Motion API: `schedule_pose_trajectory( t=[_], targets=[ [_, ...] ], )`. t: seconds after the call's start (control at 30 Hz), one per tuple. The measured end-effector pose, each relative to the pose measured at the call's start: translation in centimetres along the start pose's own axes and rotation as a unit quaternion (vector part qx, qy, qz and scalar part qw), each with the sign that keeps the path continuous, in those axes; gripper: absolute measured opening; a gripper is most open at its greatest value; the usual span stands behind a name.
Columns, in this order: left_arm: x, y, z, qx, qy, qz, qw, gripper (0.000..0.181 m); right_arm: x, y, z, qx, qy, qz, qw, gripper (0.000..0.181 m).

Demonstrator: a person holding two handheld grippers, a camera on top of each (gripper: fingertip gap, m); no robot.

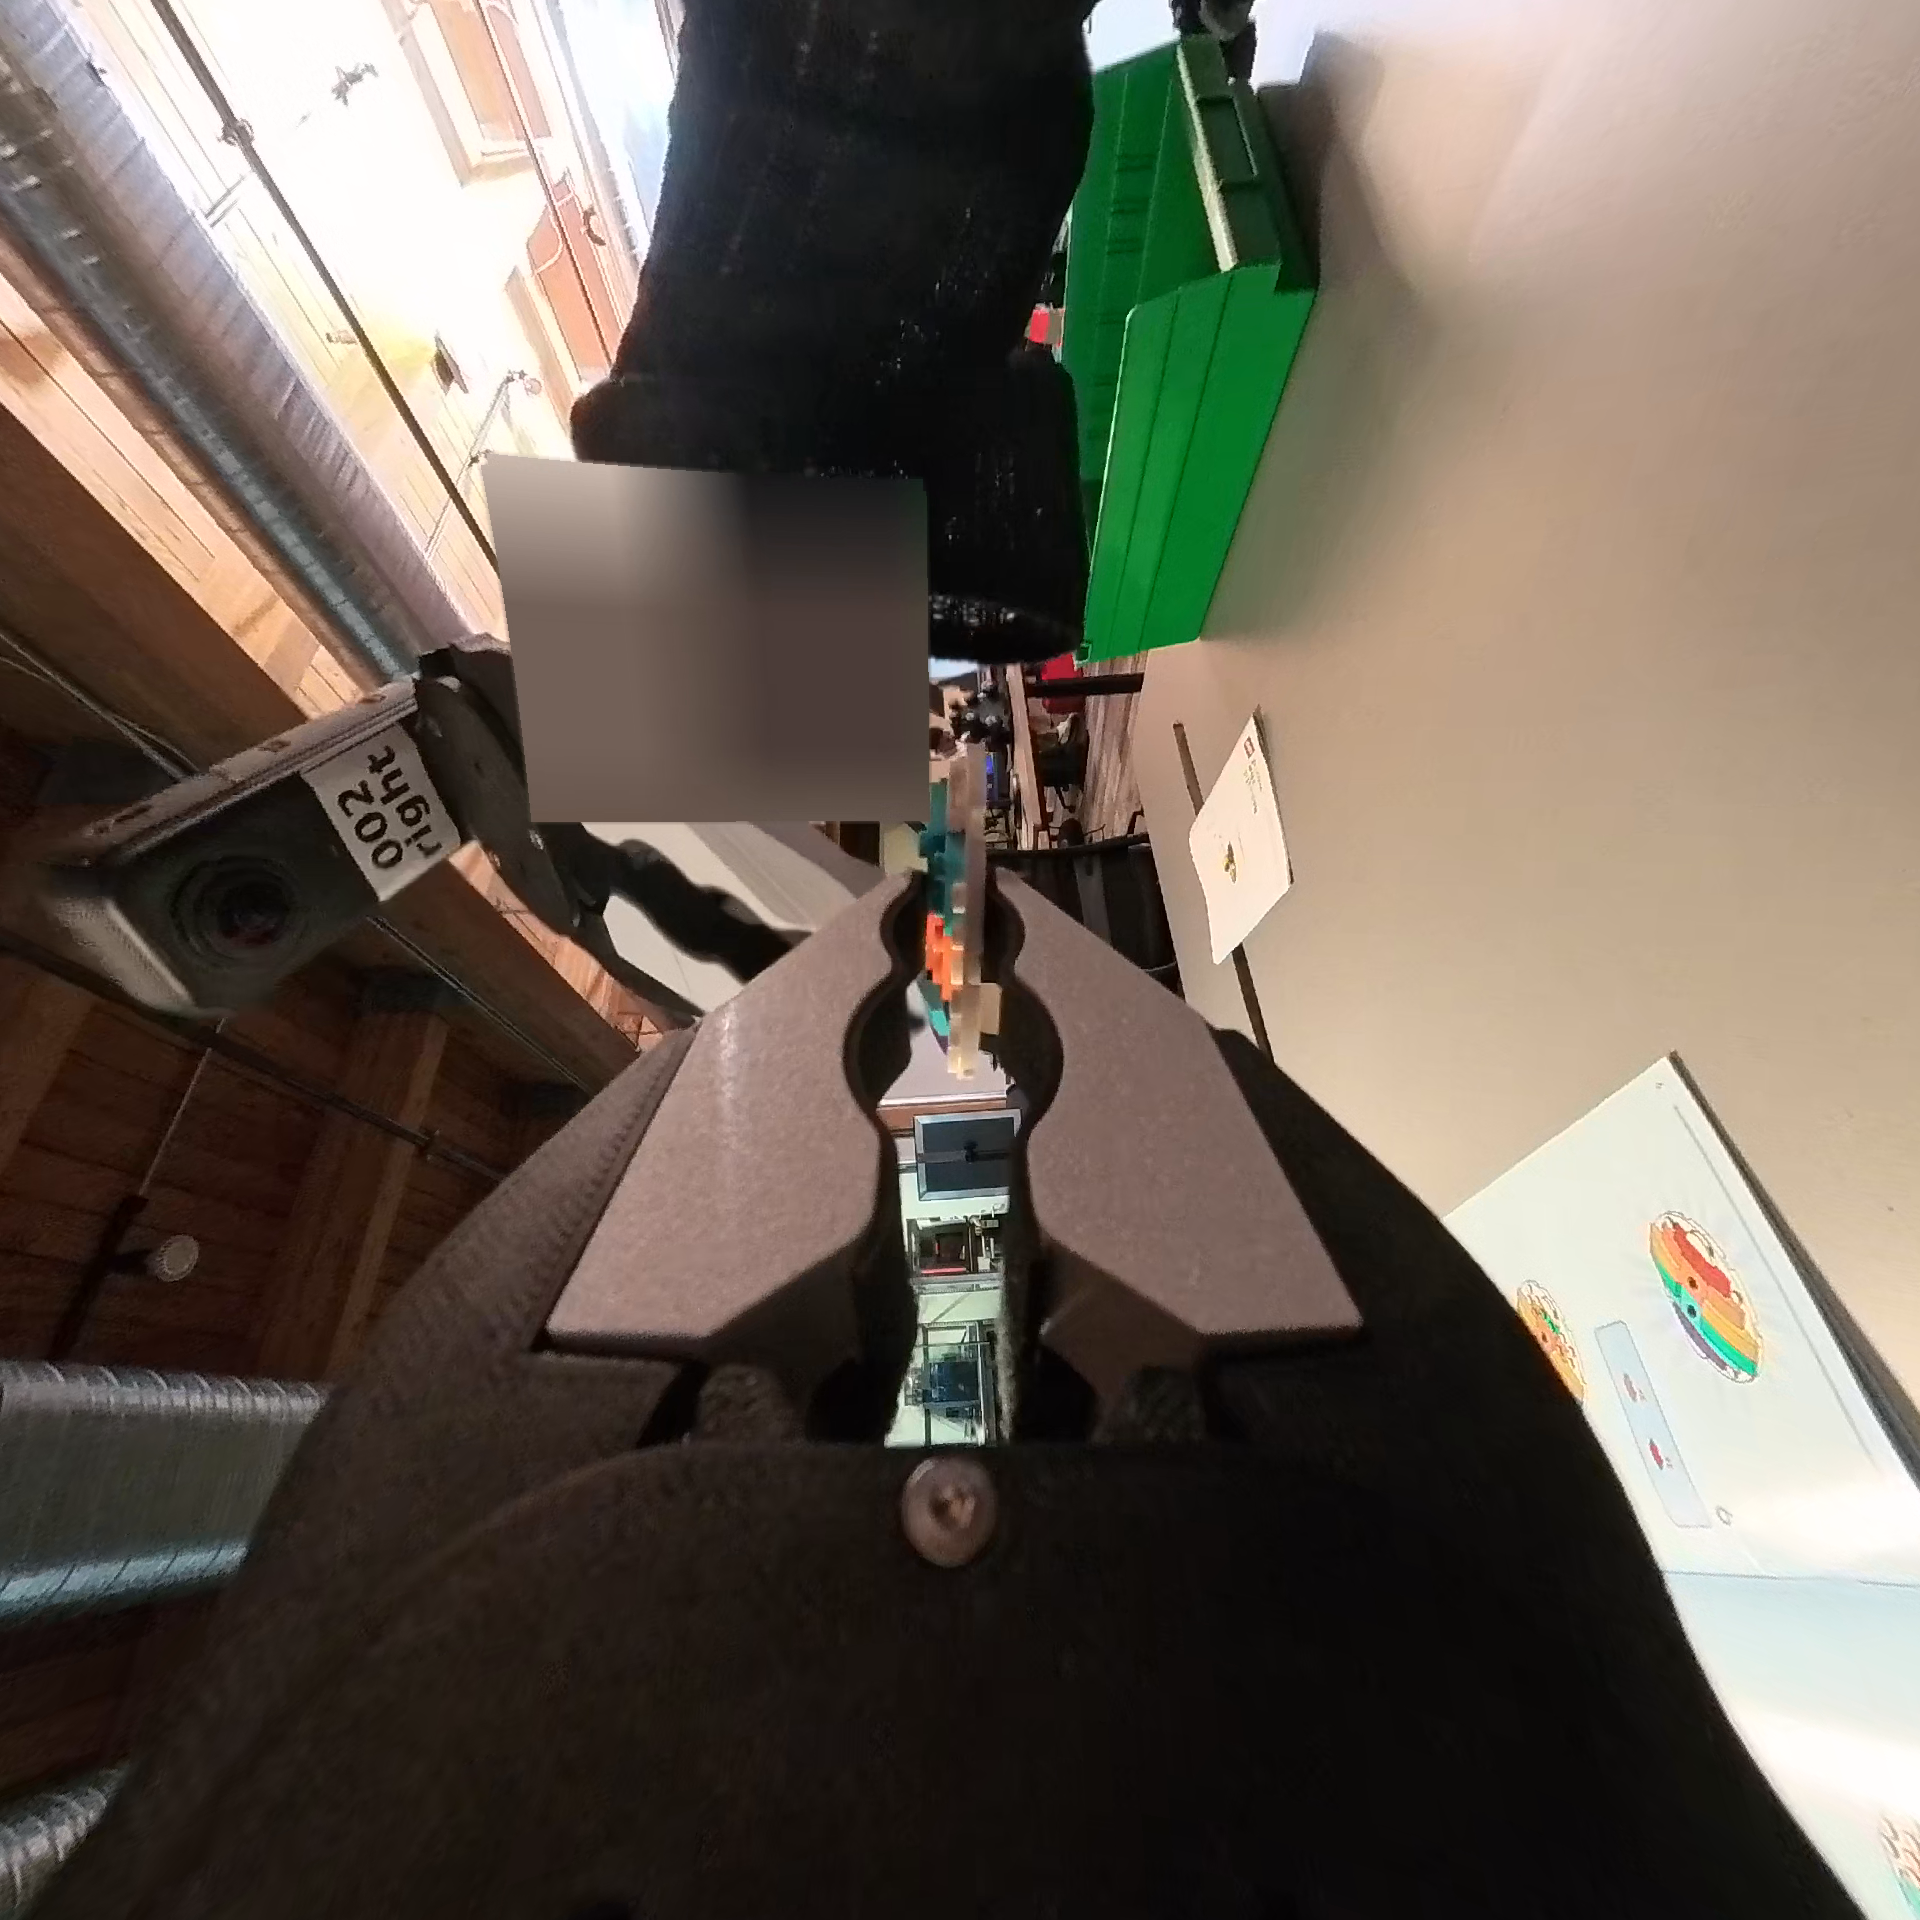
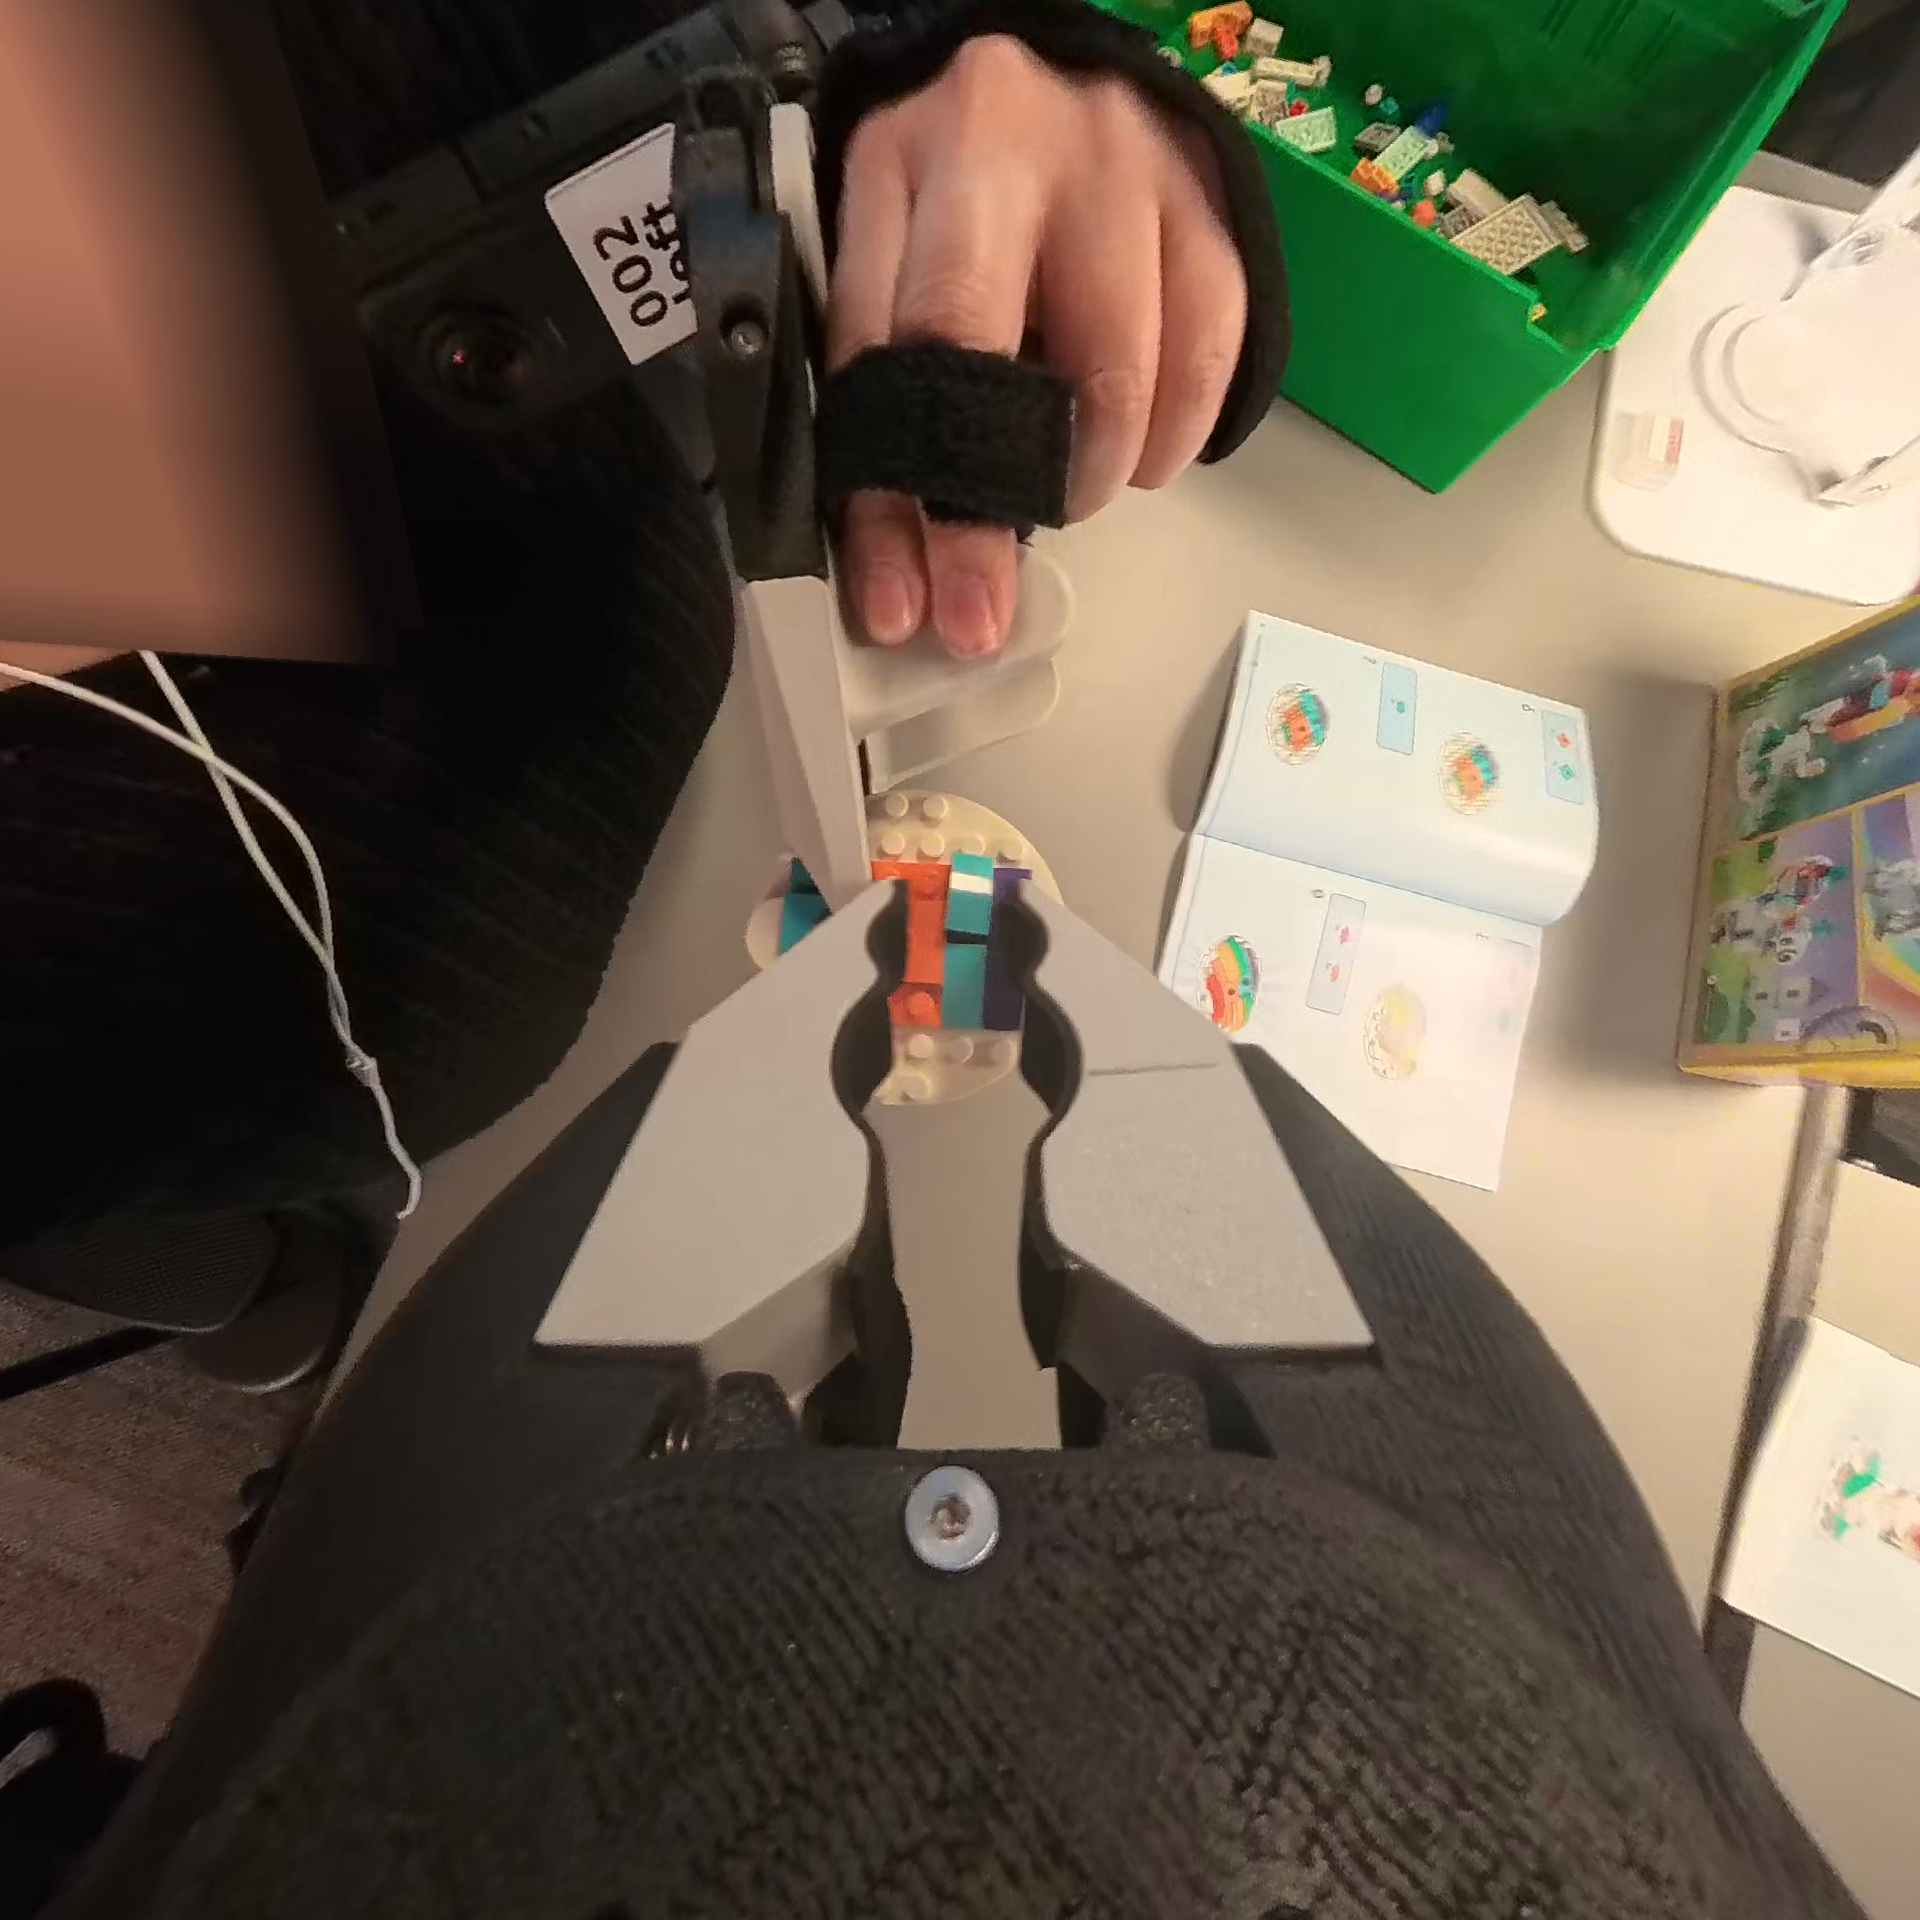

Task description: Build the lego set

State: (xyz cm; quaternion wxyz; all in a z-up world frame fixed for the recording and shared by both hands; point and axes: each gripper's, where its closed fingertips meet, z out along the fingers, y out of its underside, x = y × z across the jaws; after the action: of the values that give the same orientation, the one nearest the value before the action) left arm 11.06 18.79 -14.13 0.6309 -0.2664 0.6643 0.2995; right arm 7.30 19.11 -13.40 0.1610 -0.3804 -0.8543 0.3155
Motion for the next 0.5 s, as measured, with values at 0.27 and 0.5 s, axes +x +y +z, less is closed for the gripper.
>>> schedule_pose_trajectory(
  t=[0.27, 0.5],
  targets=[
    [-0.6, 1.1, -0.5, -0.007, -0.007, -0.027, 1.0, 0.009, -0.5, 1.3, -2.1, 0.023, 0.107, -0.174, 0.979, 0.094],
    [-2.0, 0.6, -0.4, 0.021, -0.017, -0.064, 0.998, 0.008, 0.5, 0.9, 0.6, -0.018, 0.259, -0.336, 0.905, 0.086]
  ],
)
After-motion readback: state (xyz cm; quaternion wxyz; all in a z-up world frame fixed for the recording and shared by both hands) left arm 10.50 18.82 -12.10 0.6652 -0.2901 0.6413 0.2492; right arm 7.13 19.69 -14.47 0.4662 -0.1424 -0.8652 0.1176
